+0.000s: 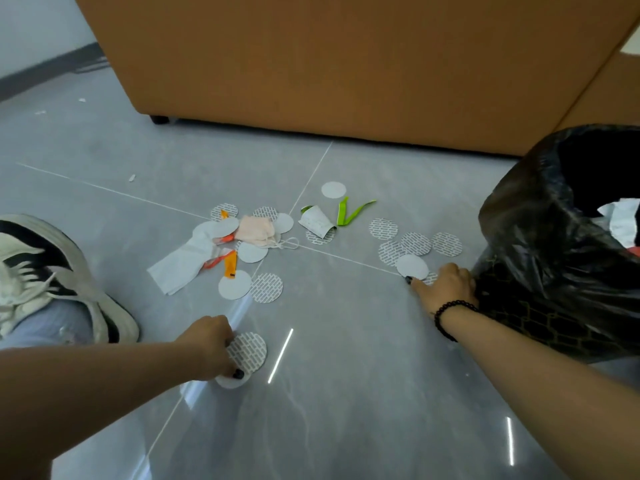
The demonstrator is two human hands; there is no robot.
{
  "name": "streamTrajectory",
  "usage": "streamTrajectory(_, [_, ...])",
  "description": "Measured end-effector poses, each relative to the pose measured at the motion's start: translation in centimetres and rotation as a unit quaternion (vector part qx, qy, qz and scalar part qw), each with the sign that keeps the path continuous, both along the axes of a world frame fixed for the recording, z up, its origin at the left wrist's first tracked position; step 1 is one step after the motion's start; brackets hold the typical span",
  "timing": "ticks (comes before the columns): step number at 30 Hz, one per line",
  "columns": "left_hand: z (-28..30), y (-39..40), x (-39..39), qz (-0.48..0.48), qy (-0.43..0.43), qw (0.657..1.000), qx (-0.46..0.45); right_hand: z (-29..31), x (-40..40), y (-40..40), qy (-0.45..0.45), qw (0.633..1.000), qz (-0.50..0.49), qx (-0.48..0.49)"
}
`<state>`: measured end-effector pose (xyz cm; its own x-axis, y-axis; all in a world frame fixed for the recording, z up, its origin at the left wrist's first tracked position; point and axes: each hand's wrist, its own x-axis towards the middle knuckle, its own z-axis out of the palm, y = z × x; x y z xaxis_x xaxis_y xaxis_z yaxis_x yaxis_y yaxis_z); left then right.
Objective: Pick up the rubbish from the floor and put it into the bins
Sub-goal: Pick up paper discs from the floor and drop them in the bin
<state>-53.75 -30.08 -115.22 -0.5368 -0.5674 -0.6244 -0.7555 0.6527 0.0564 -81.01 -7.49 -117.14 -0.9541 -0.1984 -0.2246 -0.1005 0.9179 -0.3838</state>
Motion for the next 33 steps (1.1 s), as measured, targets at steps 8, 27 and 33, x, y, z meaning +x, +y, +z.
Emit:
streamTrajectory(8, [-0.1, 0.5, -0.3, -0.074, 0.025, 0.996, -0.037, -0.8, -0.9, -0.1, -0.094, 0.993, -0.046, -0.055])
streamTrajectory(27, [0.0, 2.5, 0.4, -0.060, 0.054, 0.996, 0.046, 1.3, 0.6, -1.1, -0.151, 0.974, 0.143, -0.091])
streamTrajectory(33, [0.1, 4.0, -0.4, -0.114, 0.105, 0.987, 0.046, 0.9, -1.7, -2.0, -0.138, 0.985, 0.089, -0.042])
